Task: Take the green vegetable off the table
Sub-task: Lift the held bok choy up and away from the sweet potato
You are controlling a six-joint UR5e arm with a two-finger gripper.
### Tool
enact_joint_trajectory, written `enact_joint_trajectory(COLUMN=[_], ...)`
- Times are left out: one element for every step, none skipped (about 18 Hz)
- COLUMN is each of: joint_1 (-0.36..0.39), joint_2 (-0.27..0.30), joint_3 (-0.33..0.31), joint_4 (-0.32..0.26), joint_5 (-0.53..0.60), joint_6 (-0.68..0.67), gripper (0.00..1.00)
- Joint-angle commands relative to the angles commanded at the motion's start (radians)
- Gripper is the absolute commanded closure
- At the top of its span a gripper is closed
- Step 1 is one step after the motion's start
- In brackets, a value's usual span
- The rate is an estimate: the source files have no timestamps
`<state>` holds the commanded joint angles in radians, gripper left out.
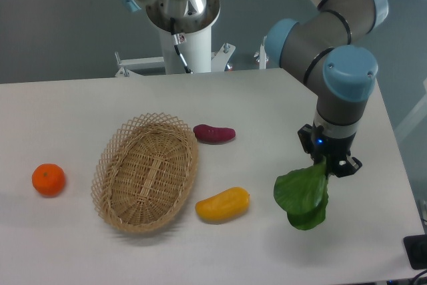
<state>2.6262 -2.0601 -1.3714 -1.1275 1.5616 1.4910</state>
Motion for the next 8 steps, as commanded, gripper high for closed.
enact_joint_trajectory(joint_1=[0.0, 0.0, -0.002, -0.002, -0.002, -0.002, -0.002, -0.002], joint_2=[-0.003, -0.006, -0.006, -0.006, -0.006, -0.006, -0.006, -0.008], joint_3=[-0.002, -0.002, -0.002, -0.002, -0.002, -0.002, -0.003, -0.003], joint_4=[0.0, 0.0, 0.002, 0.0, 0.0, 0.0, 0.0, 0.0], joint_5=[0.0, 0.0, 0.0, 0.0, 0.0, 0.002, 0.002, 0.002], joint_6=[0.0, 0.0, 0.0, 0.0, 0.0, 0.0, 0.0, 0.0], gripper=[0.81, 0.81, 0.81, 0.81, 0.81, 0.81, 0.81, 0.81])
